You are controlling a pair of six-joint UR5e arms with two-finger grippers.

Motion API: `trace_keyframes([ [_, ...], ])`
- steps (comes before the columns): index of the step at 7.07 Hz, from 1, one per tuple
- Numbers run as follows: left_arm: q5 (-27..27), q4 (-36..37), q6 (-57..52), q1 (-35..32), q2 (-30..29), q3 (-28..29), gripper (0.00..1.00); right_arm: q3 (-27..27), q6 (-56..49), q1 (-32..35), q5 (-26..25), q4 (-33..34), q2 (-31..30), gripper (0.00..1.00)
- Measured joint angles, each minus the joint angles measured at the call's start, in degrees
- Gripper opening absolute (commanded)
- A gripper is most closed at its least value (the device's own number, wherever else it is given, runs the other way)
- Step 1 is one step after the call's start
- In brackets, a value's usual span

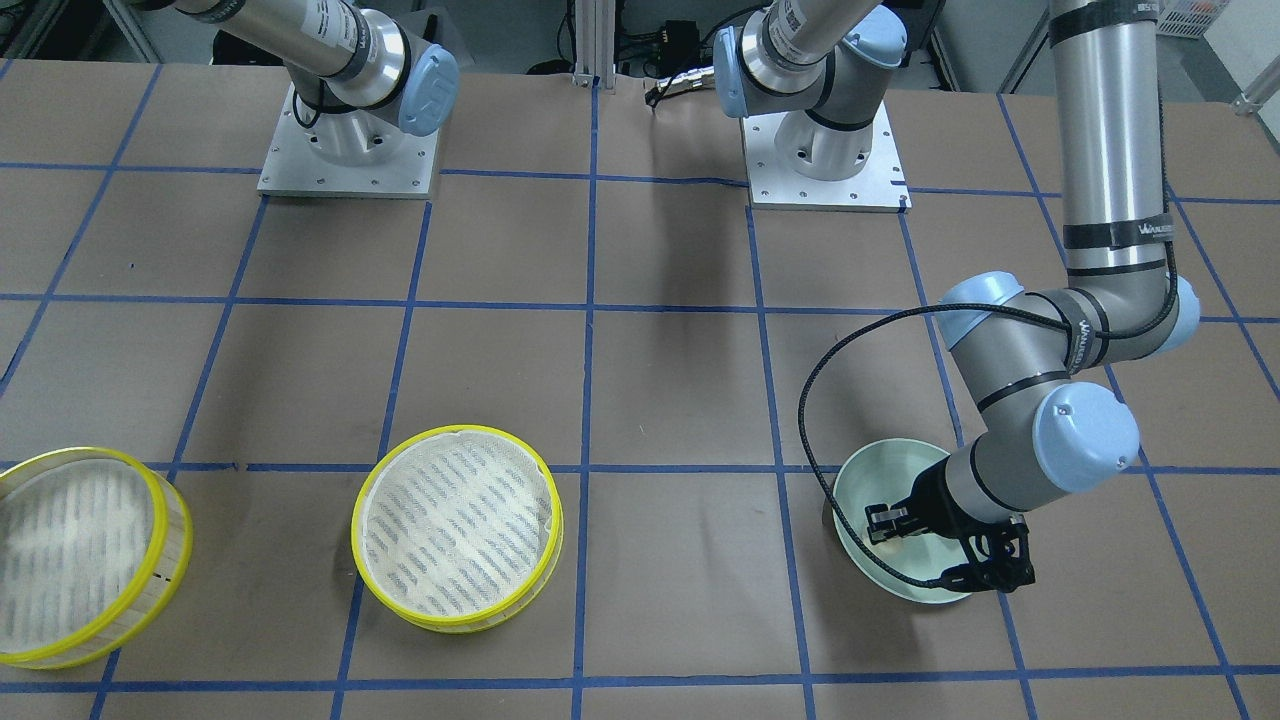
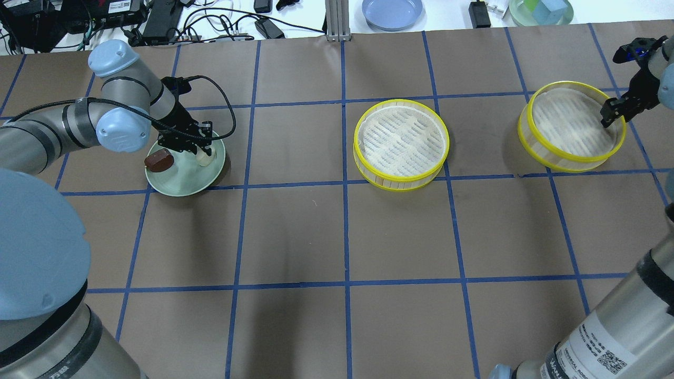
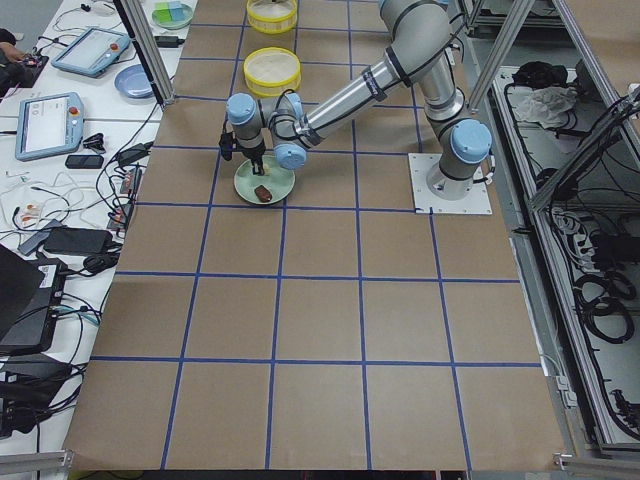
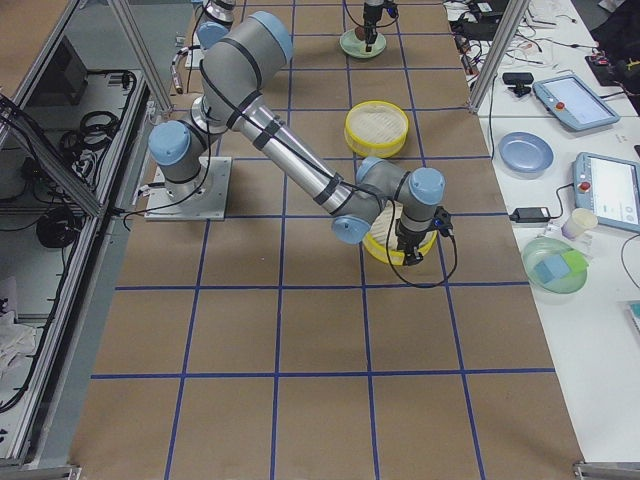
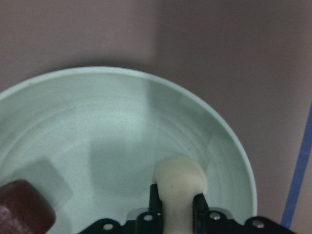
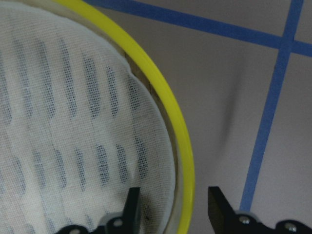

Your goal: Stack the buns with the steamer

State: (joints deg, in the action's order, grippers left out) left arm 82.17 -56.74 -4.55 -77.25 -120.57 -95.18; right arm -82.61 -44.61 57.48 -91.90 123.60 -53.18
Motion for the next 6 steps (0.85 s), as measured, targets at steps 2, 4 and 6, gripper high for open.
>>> trace_keyframes([
  [2, -4.04, -3.07, 7.62, -1.19, 2.25, 3.32, 0.00, -0.06, -0.36, 0.00, -0.16, -0.03, -0.03, 0.26],
  [4, -12.48, -4.49, 22.04, -6.30, 4.62, 6.39, 0.00, -0.08, -0.30, 0.00, -0.25, -0.09, -0.23, 0.11],
  [6, -15.63, -2.19, 30.85, -13.58, 4.02, 6.85, 0.00, -0.08, -0.22, 0.00, -0.28, -0.20, -0.51, 0.02],
])
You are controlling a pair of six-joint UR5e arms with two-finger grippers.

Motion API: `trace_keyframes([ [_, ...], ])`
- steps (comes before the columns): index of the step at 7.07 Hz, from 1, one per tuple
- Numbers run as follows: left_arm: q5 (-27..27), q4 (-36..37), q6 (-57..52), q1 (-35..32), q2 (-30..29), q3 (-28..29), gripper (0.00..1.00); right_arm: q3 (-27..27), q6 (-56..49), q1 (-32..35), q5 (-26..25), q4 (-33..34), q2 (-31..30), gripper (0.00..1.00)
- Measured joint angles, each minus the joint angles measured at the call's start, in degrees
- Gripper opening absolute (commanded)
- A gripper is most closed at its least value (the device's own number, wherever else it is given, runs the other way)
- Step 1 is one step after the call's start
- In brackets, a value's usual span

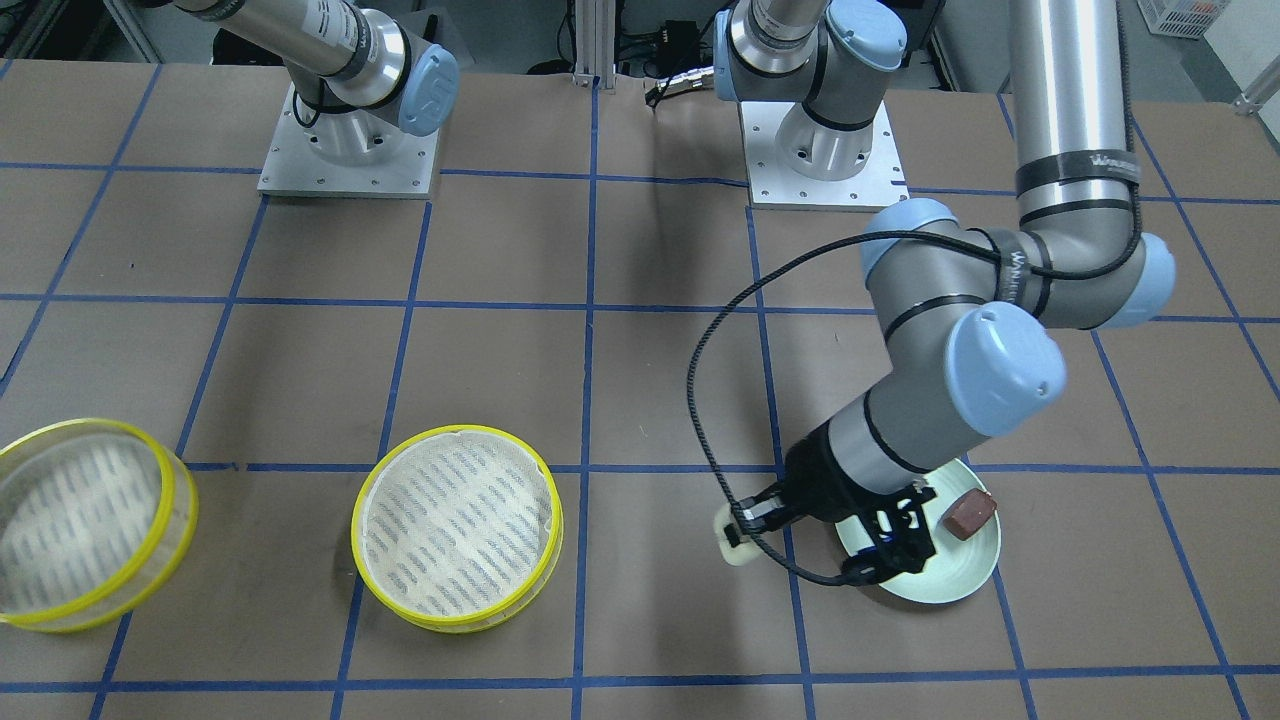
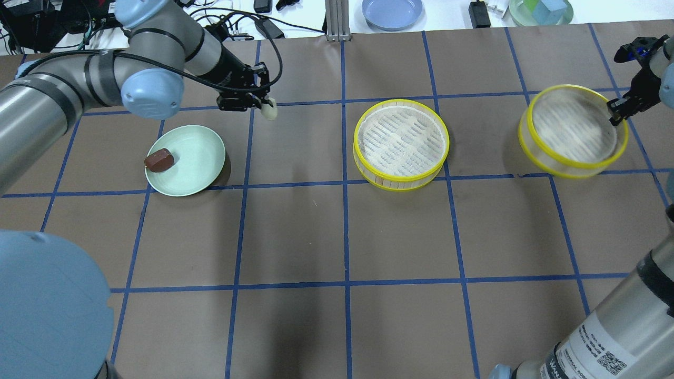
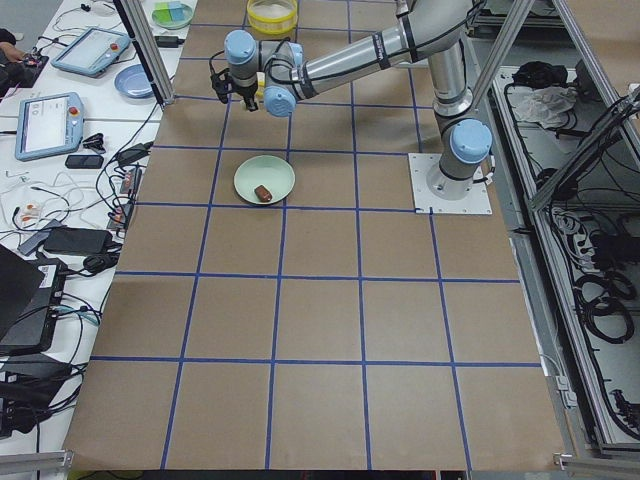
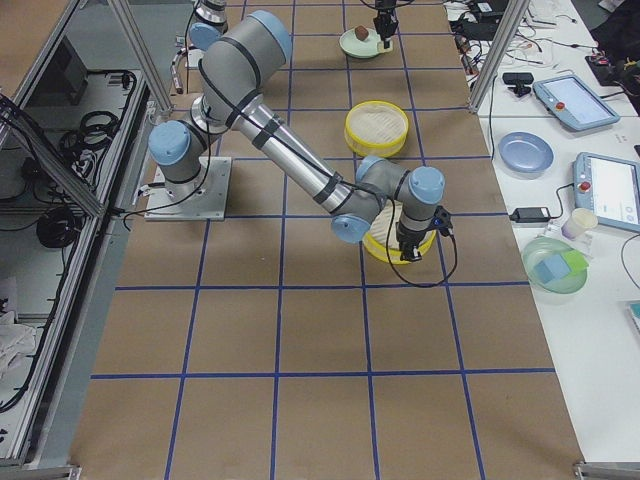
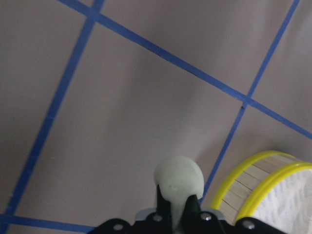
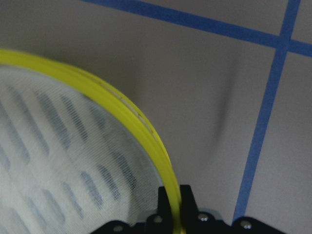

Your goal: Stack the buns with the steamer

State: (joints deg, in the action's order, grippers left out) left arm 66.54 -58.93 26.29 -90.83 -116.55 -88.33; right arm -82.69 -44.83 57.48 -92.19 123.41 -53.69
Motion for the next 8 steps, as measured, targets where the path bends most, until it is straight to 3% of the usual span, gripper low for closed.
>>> trace_keyframes([
  [4, -9.64, 11.14, 14.34, -10.03, -4.48, -0.64, 0.01, -0.01, 1.21, -0.48, 0.07, -0.49, -2.42, 0.00],
  [5, -10.06, 12.51, 15.52, -11.82, -6.14, -0.70, 0.80, -0.09, 2.10, -0.51, 0.12, -0.75, -3.02, 0.00],
  [6, -10.16, 12.98, 15.97, -12.83, -7.45, -0.75, 0.99, -0.29, 3.41, -0.52, 0.18, -1.46, -3.78, 0.00],
  [8, -10.25, 13.15, 17.77, -13.47, -8.44, -0.78, 1.00, -0.66, 7.00, -0.39, 0.58, -4.28, -6.03, 0.00],
])
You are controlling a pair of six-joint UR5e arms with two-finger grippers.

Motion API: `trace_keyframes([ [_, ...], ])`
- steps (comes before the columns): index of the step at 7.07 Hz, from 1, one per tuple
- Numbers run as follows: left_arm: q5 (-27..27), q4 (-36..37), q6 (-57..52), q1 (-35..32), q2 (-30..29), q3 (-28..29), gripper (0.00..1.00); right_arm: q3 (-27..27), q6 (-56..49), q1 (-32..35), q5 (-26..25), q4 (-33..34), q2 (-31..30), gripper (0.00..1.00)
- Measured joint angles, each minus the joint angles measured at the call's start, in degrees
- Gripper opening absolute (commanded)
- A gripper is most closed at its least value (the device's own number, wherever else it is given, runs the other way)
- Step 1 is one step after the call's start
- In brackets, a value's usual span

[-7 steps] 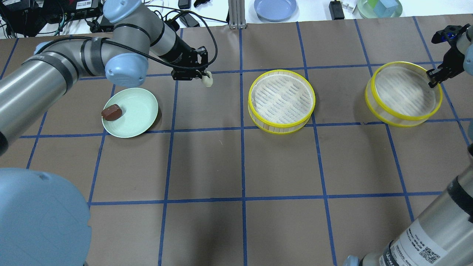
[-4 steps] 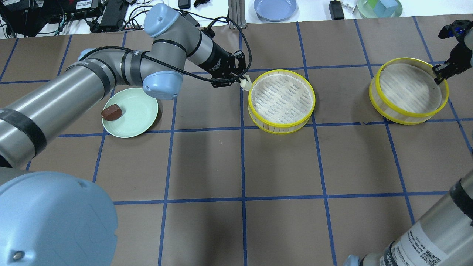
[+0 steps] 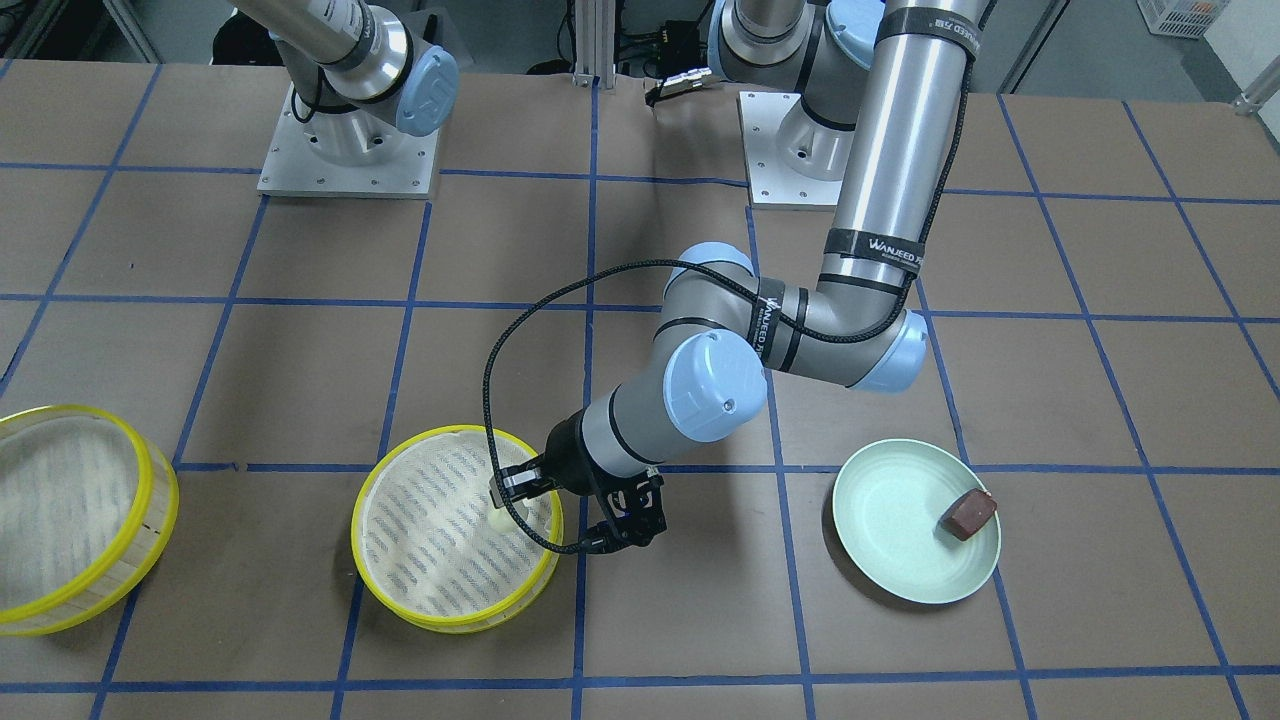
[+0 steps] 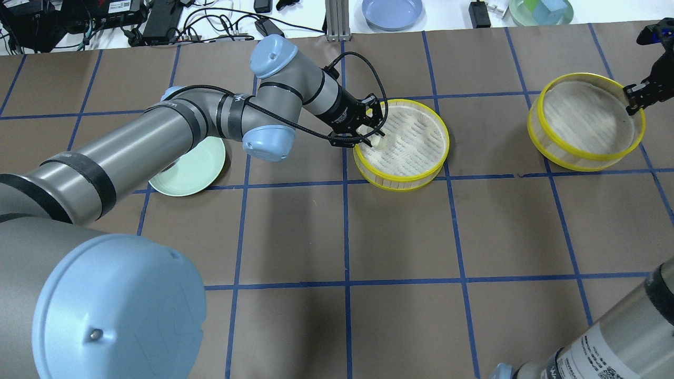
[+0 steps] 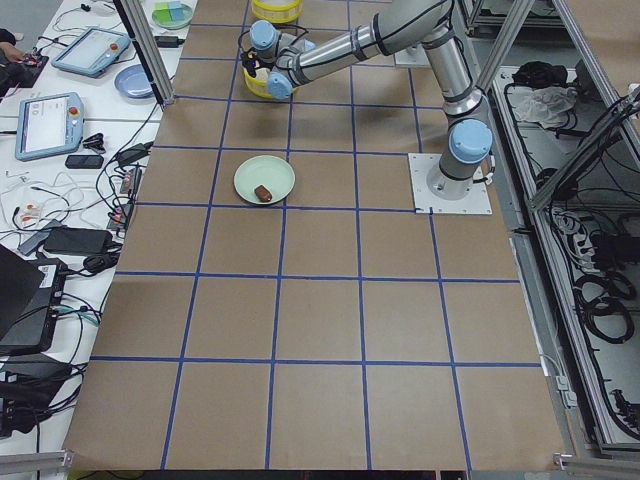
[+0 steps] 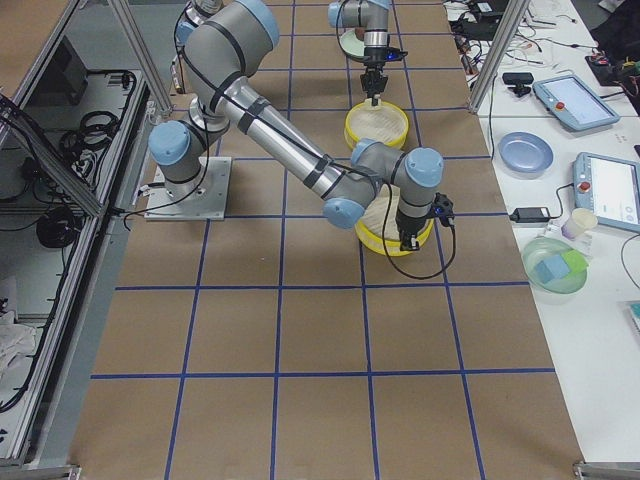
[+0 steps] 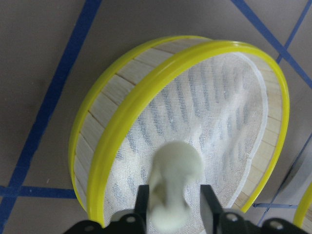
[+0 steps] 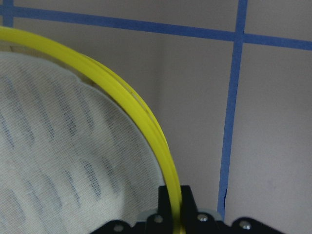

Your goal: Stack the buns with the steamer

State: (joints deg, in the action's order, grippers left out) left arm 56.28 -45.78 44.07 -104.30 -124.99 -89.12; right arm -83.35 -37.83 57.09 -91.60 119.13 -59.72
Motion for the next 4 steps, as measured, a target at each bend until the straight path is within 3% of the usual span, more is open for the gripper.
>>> trace_keyframes([
  [4, 0.81, -1.24, 1.55, 0.62, 2.92, 1.88, 1.00, -3.79, 10.95, 3.53, -0.28, -1.47, -5.89, 0.00],
])
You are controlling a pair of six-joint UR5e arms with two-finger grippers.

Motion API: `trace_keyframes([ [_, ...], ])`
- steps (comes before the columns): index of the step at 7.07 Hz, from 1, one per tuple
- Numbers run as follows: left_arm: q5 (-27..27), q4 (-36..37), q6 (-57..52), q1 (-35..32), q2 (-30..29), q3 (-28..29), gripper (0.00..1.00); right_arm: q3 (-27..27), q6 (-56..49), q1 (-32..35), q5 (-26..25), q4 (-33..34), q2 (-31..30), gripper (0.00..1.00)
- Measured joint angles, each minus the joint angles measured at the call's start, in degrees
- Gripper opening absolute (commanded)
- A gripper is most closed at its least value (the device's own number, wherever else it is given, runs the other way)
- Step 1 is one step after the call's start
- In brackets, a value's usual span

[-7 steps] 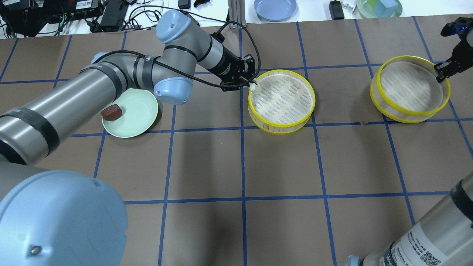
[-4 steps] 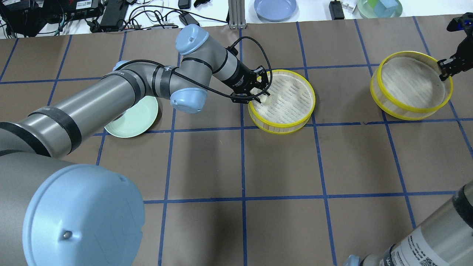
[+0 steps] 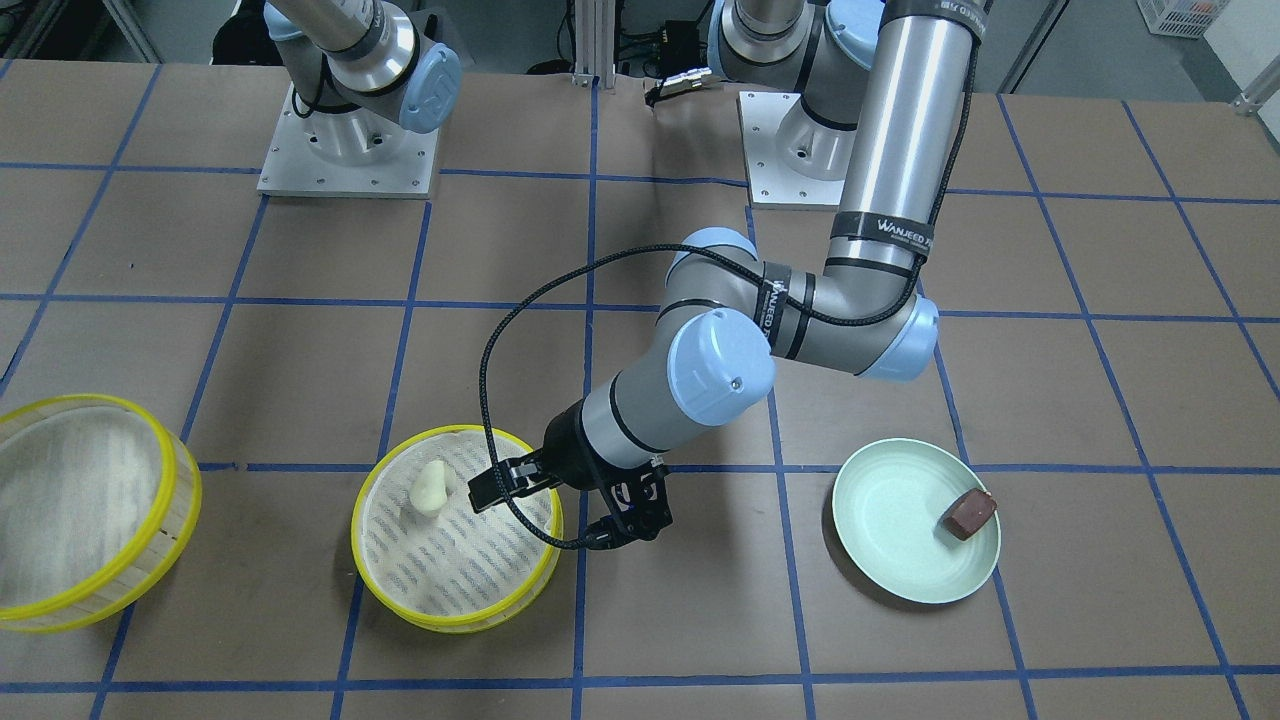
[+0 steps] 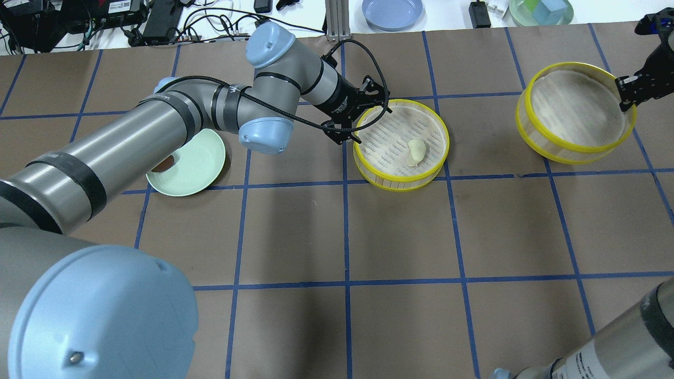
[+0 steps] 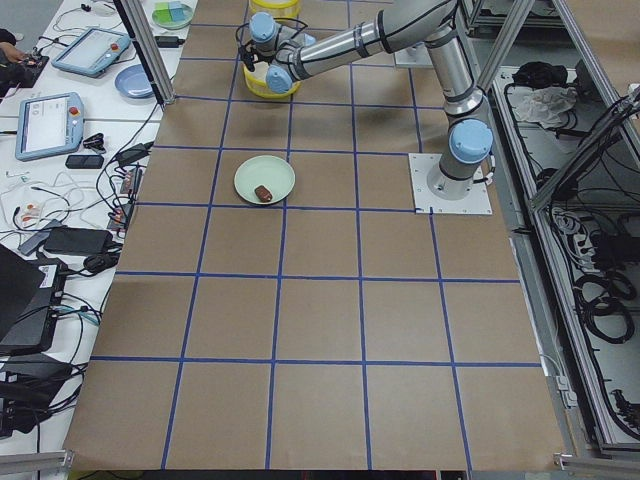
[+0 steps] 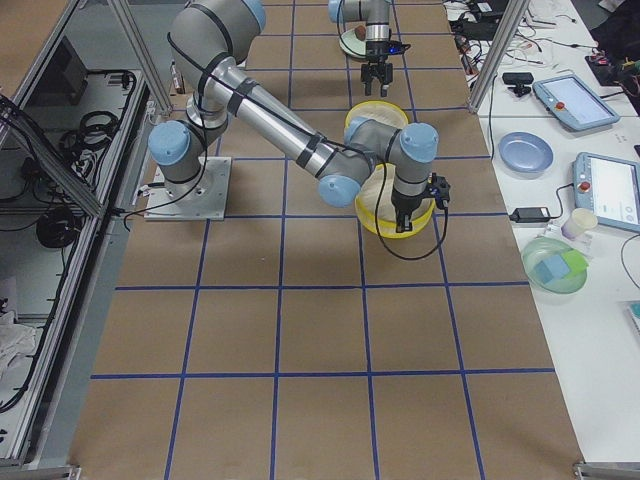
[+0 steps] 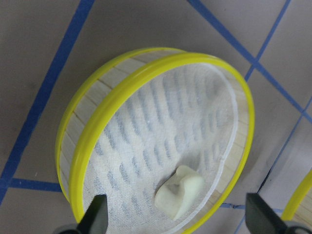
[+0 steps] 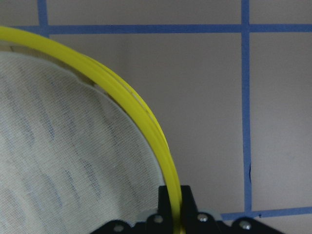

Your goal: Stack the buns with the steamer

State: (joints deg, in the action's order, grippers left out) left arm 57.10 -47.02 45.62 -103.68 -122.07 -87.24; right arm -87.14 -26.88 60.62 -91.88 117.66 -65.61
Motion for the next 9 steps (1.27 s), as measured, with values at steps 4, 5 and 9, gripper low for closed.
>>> trace_keyframes([
  [4, 9.47, -16.78, -24.88, 10.55, 8.98, 1.22, 1.00, -2.73, 21.75, 15.54, -0.28, -4.35, -6.53, 0.00],
  [5, 12.16, -21.50, -33.88, 13.99, 10.42, 0.93, 1.00, -2.81, 29.37, 21.32, -1.24, -4.40, -6.84, 0.00],
  [9, 23.74, -24.79, -72.92, 26.90, 10.59, -4.23, 1.00, -5.28, 46.83, 31.91, -3.21, -3.47, -4.44, 0.00],
])
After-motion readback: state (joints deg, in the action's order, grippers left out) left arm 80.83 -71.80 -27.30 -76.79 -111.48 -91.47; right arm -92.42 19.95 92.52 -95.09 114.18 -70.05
